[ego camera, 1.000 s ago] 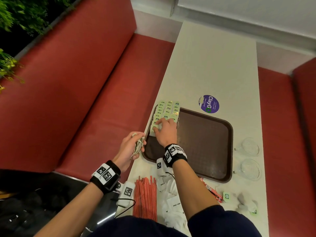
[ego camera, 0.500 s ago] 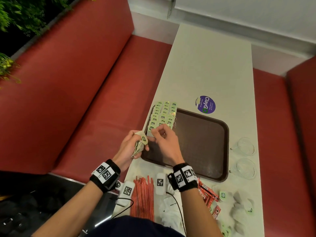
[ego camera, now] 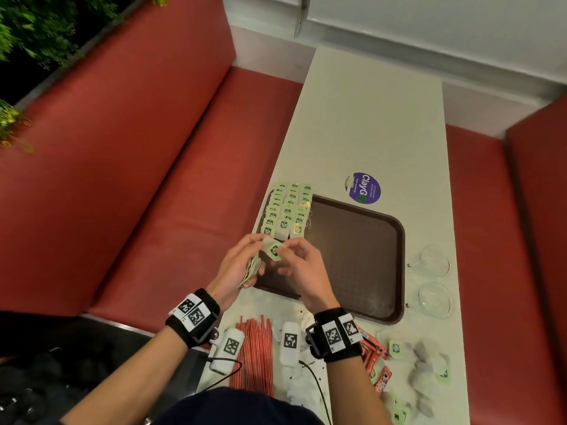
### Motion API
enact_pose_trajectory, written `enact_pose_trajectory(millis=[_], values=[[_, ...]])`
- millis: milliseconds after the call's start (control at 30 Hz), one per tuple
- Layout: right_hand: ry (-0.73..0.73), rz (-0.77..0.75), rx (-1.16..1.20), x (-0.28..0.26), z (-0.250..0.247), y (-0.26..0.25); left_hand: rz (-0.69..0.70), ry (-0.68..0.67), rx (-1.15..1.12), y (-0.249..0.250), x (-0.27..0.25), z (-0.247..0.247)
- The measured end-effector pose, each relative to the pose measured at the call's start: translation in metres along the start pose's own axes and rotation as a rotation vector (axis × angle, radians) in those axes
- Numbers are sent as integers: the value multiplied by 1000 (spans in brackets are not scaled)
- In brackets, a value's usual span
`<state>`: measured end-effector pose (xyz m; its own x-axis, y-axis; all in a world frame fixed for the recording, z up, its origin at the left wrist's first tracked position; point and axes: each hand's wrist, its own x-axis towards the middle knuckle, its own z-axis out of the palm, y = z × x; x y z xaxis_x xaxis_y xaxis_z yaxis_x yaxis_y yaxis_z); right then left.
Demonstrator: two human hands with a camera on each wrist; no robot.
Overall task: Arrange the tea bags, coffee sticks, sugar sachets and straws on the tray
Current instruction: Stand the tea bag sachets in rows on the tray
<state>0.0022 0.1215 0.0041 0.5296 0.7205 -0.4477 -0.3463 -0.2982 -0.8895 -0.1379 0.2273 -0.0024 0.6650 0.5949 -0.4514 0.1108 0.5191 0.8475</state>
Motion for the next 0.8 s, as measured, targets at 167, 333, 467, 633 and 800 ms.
enact_pose_trajectory(millis=[167,333,467,633,800], values=[[-46,-234,-498,3,-14,-20,90,15,177,-4,2,-1],[-3,-270,-473,10,-21,-28,116,68,116,-10,8,1],[-9,-265,-592,19,-24,-21,117,108,101,-11,12,2],[119,-344,-864,38,-27,-26,-8,216,77,-16,16,-4],[35,-268,-1123,59,-27,-22,-90,250,-6,-19,16,-15]])
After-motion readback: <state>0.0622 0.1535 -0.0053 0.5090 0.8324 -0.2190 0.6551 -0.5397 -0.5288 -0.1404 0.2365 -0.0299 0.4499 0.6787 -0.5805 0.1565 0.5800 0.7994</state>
